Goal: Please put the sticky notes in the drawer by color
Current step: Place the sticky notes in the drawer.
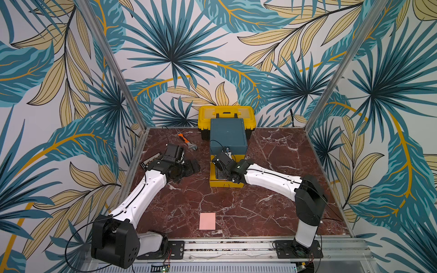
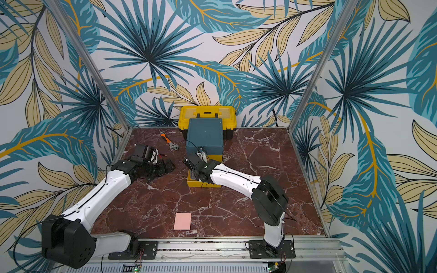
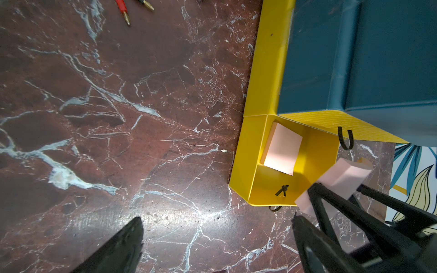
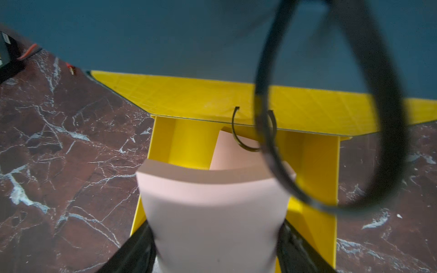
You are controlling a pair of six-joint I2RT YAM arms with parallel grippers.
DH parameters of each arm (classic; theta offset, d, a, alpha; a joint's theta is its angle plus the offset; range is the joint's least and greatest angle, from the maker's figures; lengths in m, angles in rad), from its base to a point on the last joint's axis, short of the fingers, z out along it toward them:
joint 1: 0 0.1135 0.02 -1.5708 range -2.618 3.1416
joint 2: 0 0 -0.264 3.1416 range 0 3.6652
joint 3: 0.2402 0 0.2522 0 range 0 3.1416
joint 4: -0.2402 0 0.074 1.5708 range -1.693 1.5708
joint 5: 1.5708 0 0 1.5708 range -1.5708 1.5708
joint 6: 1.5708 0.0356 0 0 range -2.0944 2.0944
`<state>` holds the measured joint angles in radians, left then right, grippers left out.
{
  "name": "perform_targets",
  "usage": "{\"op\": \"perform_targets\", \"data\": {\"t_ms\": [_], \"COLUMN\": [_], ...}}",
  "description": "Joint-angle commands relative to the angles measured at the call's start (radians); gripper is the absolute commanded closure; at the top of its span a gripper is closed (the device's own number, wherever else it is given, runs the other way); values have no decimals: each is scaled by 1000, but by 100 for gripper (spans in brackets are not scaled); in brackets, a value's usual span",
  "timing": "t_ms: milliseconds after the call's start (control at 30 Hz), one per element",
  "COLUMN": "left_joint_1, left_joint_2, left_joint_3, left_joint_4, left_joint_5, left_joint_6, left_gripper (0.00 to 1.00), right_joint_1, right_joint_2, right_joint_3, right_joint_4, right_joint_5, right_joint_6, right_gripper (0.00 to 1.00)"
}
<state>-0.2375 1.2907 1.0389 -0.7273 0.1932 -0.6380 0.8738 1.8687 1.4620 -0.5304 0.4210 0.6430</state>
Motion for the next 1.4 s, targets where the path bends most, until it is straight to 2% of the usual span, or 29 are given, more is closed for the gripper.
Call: {"op": "perform_targets", "data": {"t_ms": [0, 567, 733, 1067, 1367], "left_joint_1": [9, 18, 21, 20, 20], "left_joint_2": [8, 22, 36, 29, 12], "left_joint_3": [38, 23, 29, 16, -1], "left_joint_4": [-11, 10, 10, 18, 26], "left_joint_5": [-10, -10, 4, 7, 6], "left_joint_6": [0, -6, -4, -10, -15], "left_gripper": [0, 0, 0, 0, 0], "right_joint_1": [-10, -48, -53, -55, -55], "right_joint_2": [25, 131, 145, 107, 24], "right_joint_3": [-18, 6, 6, 13, 34], "right_joint_4": [43, 69, 68, 45, 6], "right_joint_5": [-5, -50, -67, -33, -8], "right_joint_6": [-11, -9, 3, -5, -9], "right_gripper": [25, 25, 22, 10, 9]}}
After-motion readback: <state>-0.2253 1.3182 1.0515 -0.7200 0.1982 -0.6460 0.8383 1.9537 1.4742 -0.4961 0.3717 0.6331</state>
